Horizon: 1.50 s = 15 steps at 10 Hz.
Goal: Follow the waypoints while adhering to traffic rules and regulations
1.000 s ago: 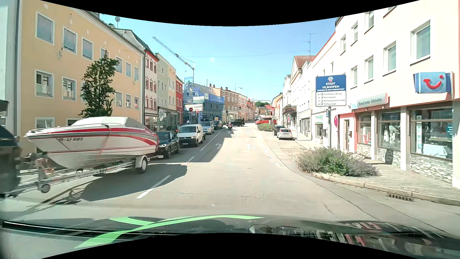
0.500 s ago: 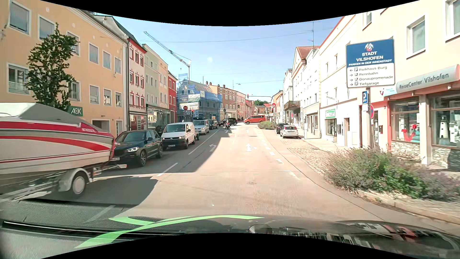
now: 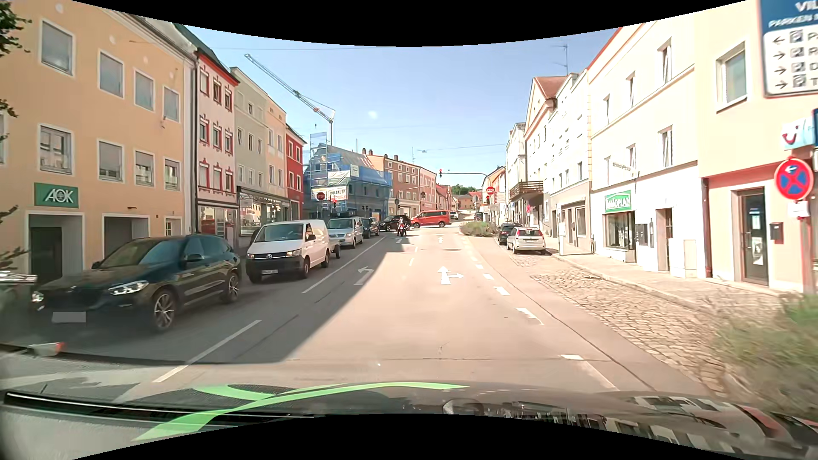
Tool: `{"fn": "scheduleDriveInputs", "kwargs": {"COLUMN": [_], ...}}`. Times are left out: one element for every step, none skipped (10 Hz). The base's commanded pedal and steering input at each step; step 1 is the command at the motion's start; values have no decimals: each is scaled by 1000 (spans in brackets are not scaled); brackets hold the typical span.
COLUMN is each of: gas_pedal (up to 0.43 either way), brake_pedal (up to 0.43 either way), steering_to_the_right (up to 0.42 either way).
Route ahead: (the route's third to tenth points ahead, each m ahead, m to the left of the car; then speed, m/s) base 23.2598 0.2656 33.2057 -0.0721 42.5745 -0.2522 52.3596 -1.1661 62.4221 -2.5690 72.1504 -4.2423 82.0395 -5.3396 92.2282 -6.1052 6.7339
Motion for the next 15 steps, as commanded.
{"fn": "scheduleDriveInputs", "kwargs": {"gas_pedal": [20, 20, 20, 20, 20, 20, 20, 20, 20, 20, 20, 20, 20, 20, 20], "brake_pedal": [0, 0, 0, 0, 0, 0, 0, 0, 0, 0, 0, 0, 0, 0, 0], "steering_to_the_right": [2, 2, 2, 2, 4, 8, 8, 7, 6, 6, 6, 7, 7, 7, 8]}}
